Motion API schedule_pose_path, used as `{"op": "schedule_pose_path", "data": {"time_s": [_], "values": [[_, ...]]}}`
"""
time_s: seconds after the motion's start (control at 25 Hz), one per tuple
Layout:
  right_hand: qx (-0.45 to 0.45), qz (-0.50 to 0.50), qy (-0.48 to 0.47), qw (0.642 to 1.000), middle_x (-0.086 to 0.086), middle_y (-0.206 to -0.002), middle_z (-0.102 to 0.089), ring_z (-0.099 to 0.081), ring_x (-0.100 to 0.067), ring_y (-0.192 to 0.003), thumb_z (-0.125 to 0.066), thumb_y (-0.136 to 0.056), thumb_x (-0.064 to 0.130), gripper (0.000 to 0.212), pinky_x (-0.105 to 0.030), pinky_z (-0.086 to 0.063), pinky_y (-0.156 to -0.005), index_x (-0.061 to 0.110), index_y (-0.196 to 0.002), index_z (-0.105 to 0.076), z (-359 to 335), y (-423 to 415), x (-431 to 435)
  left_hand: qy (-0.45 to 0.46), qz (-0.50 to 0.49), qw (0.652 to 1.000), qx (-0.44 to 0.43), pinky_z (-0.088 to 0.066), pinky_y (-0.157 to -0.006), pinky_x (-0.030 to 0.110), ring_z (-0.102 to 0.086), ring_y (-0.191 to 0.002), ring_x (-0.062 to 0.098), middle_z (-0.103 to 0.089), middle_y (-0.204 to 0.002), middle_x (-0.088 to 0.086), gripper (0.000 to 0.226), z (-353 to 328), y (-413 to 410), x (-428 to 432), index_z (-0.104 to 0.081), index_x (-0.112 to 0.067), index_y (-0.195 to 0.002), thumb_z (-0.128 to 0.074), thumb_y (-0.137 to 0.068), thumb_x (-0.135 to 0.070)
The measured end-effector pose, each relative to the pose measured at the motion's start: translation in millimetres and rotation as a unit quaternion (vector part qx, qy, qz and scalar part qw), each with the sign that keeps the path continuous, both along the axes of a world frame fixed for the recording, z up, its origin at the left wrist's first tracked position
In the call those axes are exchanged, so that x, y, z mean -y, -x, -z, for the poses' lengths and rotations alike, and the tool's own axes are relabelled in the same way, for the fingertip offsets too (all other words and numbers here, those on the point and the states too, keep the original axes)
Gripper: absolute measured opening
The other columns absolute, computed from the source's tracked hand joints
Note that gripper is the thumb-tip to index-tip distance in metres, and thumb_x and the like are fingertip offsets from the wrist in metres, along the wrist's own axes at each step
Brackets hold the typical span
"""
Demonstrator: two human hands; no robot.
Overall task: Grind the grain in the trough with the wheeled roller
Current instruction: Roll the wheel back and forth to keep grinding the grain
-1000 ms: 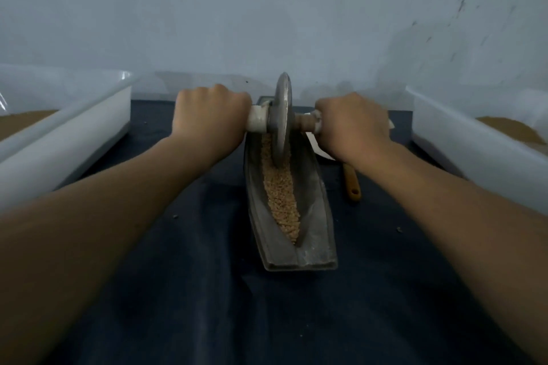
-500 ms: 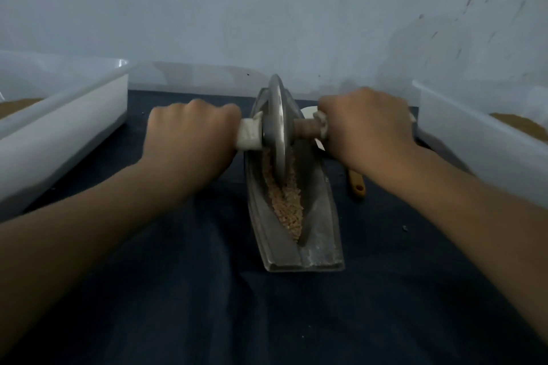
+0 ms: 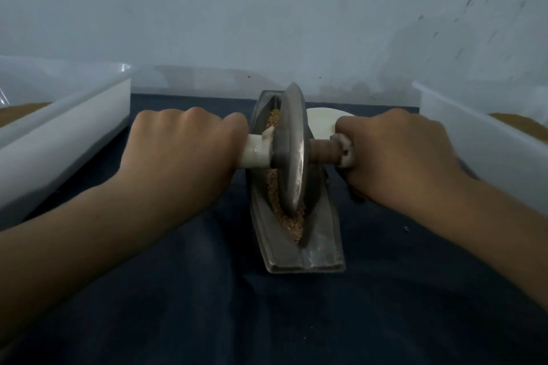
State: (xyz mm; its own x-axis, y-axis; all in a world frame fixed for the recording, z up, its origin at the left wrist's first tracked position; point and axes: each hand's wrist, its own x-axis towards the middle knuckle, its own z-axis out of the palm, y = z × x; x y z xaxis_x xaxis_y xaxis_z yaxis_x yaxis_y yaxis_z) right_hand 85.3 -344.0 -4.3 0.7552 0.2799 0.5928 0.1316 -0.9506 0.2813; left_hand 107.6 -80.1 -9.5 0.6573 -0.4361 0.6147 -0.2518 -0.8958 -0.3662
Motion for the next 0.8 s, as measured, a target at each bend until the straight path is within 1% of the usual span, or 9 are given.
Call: {"op": "schedule_pose_path", "data": {"time_s": [0.08, 0.12, 0.2, 0.28, 0.4, 0.48, 0.56, 0.68, 0.8], "values": [[0.008, 0.028, -0.002, 1.000, 0.006, -0.051, -0.035, -0.038, -0.021, -0.044, -0.074, -0.061, 0.027, 0.036, -0.019, -0.017, -0.049, 0.029, -0.065, -0.038, 4.9, -18.9, -4.0, 0.007, -0.032, 0.999, -0.010, -0.011, -0.051, 0.020, -0.020, -0.039, 0.017, -0.032, -0.046, 0.002, 0.040, 0.5, -12.8, 6.6, -0.034, -0.017, -0.065, -0.074, -0.064, -0.013], [0.004, 0.041, -0.014, 0.999, 0.005, -0.055, -0.039, -0.043, -0.023, -0.049, -0.073, -0.067, 0.027, 0.033, -0.021, -0.021, -0.048, 0.028, -0.067, -0.041, 3.6, -35.7, -8.1, 0.005, -0.050, 0.999, -0.013, -0.012, -0.050, 0.021, -0.029, -0.038, 0.020, -0.034, -0.048, 0.004, 0.035, -1.7, -23.7, 13.0, -0.038, -0.017, -0.065, -0.072, -0.067, -0.012], [-0.048, 0.069, -0.065, 0.994, 0.002, -0.066, -0.047, -0.053, -0.026, -0.064, -0.068, -0.079, 0.028, 0.021, -0.028, -0.032, -0.052, 0.027, -0.075, -0.047, -1.9, -64.3, -16.3, 0.002, -0.055, 0.998, -0.016, -0.021, -0.049, 0.027, -0.054, -0.053, 0.031, -0.038, -0.057, 0.004, 0.015, -8.1, -50.7, 26.5, -0.052, -0.018, -0.075, -0.065, -0.079, -0.012], [-0.090, 0.086, -0.104, 0.987, 0.001, -0.073, -0.052, -0.057, -0.026, -0.074, -0.064, -0.083, 0.025, 0.008, -0.033, -0.038, -0.058, 0.025, -0.082, -0.056, -3.8, -76.7, -19.5, -0.008, -0.061, 0.997, -0.036, -0.032, -0.053, 0.033, -0.061, -0.068, 0.033, -0.039, -0.063, 0.003, 0.007, -21.3, -66.3, 37.7, -0.060, -0.018, -0.088, -0.059, -0.086, -0.012], [-0.065, 0.075, -0.091, 0.991, 0.002, -0.069, -0.048, -0.051, -0.025, -0.066, -0.065, -0.082, 0.028, 0.018, -0.030, -0.032, -0.054, 0.026, -0.076, -0.048, 1.5, -55.2, -17.8, -0.006, -0.058, 0.998, -0.037, -0.027, -0.049, 0.029, -0.051, -0.057, 0.027, -0.046, -0.066, 0.002, 0.009, -19.3, -50.2, 33.4, -0.053, -0.019, -0.085, -0.062, -0.086, -0.015], [-0.024, 0.046, -0.037, 0.998, 0.004, -0.059, -0.037, -0.034, -0.020, -0.050, -0.070, -0.074, 0.030, 0.037, -0.025, -0.019, -0.049, 0.026, -0.065, -0.034, 0.7, -27.7, -13.2, -0.002, -0.040, 0.999, -0.010, -0.013, -0.045, 0.026, -0.028, -0.045, 0.020, -0.035, -0.058, -0.002, 0.029, -9.2, -22.5, 19.9, -0.039, -0.020, -0.076, -0.068, -0.079, -0.020], [0.026, 0.007, 0.016, 1.000, 0.008, -0.052, -0.026, -0.022, -0.015, -0.042, -0.076, -0.058, 0.026, 0.048, -0.018, -0.011, -0.050, 0.028, -0.063, -0.029, -7.6, 1.5, -7.3, -0.007, -0.008, 1.000, 0.001, -0.007, -0.047, 0.023, -0.019, -0.043, 0.019, -0.033, -0.051, -0.003, 0.043, -3.6, 4.1, 6.9, -0.032, -0.021, -0.071, -0.075, -0.066, -0.021], [0.024, -0.017, 0.029, 0.999, 0.008, -0.049, -0.027, -0.029, -0.019, -0.039, -0.075, -0.050, 0.026, 0.039, -0.015, -0.014, -0.050, 0.027, -0.063, -0.039, -9.8, 8.7, -5.8, 0.018, 0.014, 1.000, -0.012, -0.009, -0.050, 0.018, -0.019, -0.041, 0.017, -0.034, -0.046, -0.002, 0.044, 0.4, 10.2, -4.8, -0.034, -0.020, -0.067, -0.078, -0.060, -0.019], [0.018, 0.042, 0.015, 0.999, 0.005, -0.054, -0.036, -0.041, -0.022, -0.049, -0.074, -0.073, 0.023, 0.031, -0.021, -0.017, -0.048, 0.025, -0.068, -0.043, -6.7, -31.5, -18.7, 0.038, -0.023, 0.999, -0.025, -0.016, -0.048, 0.022, -0.027, -0.042, 0.018, -0.037, -0.052, 0.001, 0.031, 3.5, -19.3, 10.8, -0.042, -0.018, -0.067, -0.072, -0.072, -0.016]]}}
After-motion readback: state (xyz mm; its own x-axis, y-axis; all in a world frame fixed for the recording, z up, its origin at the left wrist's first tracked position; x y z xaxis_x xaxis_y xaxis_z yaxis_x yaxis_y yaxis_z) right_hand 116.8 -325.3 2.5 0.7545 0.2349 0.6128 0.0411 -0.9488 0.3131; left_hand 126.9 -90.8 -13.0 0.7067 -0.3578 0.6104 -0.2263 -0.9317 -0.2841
